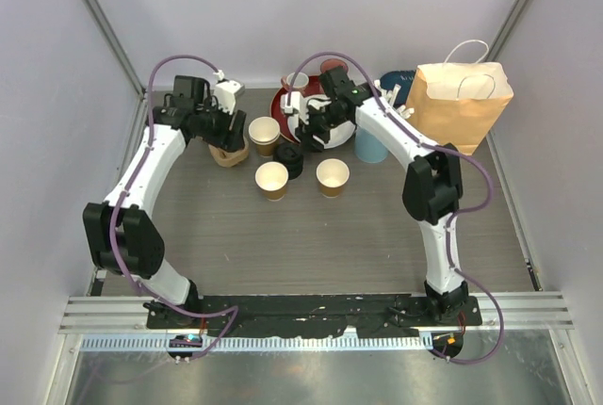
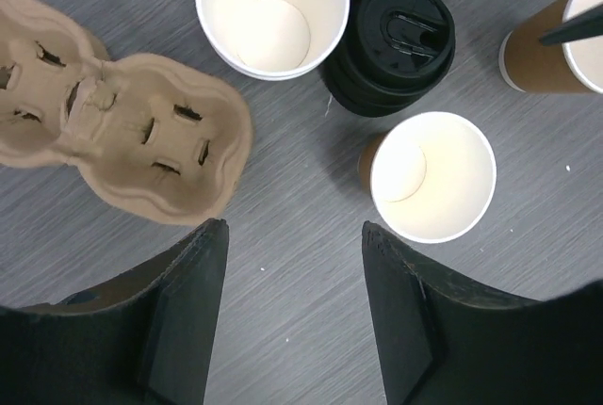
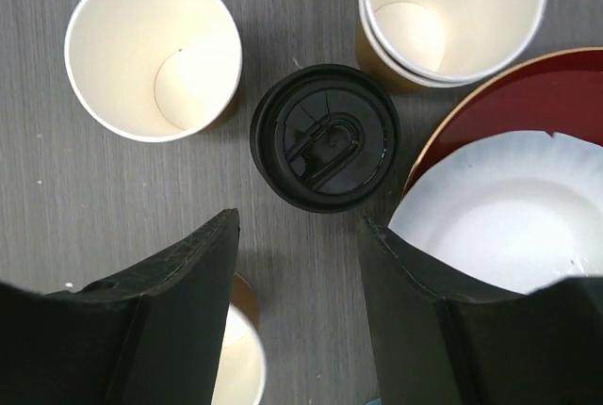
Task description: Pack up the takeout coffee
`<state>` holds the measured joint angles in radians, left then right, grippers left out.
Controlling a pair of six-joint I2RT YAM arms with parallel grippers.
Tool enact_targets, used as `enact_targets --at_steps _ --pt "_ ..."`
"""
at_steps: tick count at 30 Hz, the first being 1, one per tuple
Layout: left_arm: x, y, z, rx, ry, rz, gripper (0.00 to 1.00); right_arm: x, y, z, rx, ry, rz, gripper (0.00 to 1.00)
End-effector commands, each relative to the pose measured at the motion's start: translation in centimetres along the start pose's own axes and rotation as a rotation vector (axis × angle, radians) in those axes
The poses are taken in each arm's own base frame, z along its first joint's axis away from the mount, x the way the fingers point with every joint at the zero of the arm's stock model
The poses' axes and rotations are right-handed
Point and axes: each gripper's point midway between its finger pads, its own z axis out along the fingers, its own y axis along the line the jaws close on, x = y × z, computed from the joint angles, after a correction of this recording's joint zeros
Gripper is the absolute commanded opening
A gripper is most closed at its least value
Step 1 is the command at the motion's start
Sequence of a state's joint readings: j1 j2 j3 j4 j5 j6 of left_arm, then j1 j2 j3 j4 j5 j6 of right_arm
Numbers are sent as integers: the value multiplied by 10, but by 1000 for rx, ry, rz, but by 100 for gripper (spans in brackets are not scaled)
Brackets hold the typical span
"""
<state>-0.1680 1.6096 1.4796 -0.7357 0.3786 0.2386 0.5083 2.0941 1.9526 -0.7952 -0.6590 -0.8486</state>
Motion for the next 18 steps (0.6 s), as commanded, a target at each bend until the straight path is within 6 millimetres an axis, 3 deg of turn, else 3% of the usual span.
enact_targets --at_steps 1,2,4,8,18 --pt "2 -15 -15 36 2 -14 63 10 13 10 -164 40 -111 58" --pt "4 -16 -15 38 8 -16 63 3 7 9 -156 30 -145 58" --pt "6 -15 -14 32 16 -23 64 14 10 22 -198 44 -136 58" --pt "7 -15 -12 34 21 -33 66 19 11 33 -221 43 -168 56" --pt "8 -14 -5 48 40 -57 66 21 14 55 -229 44 -208 54"
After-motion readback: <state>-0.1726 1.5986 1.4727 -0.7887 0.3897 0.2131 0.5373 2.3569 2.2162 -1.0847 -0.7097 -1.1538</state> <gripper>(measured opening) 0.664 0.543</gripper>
